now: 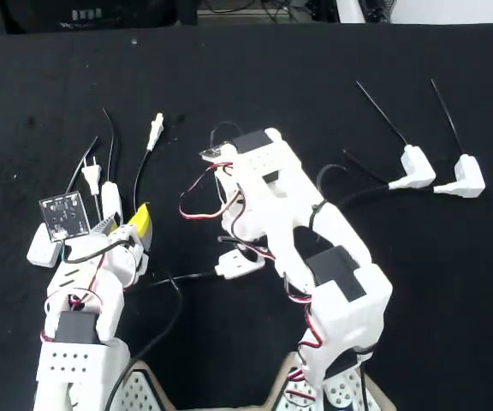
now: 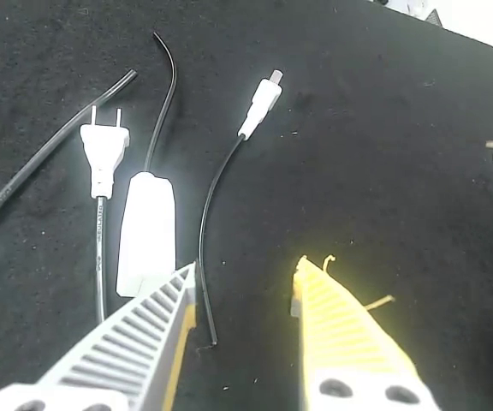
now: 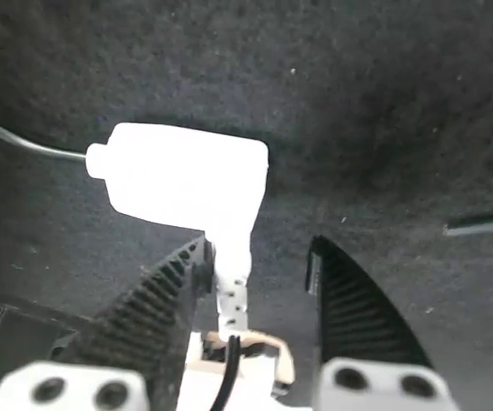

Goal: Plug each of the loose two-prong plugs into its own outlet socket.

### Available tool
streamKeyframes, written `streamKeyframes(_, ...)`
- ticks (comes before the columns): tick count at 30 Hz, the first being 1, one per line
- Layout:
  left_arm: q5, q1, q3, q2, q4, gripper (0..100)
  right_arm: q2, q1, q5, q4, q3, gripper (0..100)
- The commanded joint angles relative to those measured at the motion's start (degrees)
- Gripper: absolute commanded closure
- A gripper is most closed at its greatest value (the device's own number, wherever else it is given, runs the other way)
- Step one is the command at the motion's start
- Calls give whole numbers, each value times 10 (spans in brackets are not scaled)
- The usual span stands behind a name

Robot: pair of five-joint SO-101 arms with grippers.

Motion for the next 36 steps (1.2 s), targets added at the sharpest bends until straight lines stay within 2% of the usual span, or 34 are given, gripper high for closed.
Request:
streamKeyframes(1,6,0,-7,-8,-6,812,-3,-11,43,30,-73,825)
streamKeyframes(5,6,-5,-7,-8,-8,812,-41,-33,109,47,-123,825)
streamKeyframes(10,6,-7,-9,-8,-6,812,-98,-60,261,29,-139,825)
streamKeyframes(15,6,-7,-7,-8,-8,812,-175,-47,301,11,-193,825)
streamKeyframes(18,6,-7,-7,-8,-8,812,-213,-24,354,18,-204,825)
streamKeyframes(23,6,-19,-9,-8,-9,812,-242,4,470,76,-144,810)
streamKeyframes(29,6,-44,-12,-8,-9,812,-282,-17,595,72,6,603)
streamKeyframes(34,9,-87,-18,-8,-10,812,-298,-40,704,71,87,593)
streamKeyframes(36,11,-102,-22,-8,-10,812,-298,-59,713,54,116,593)
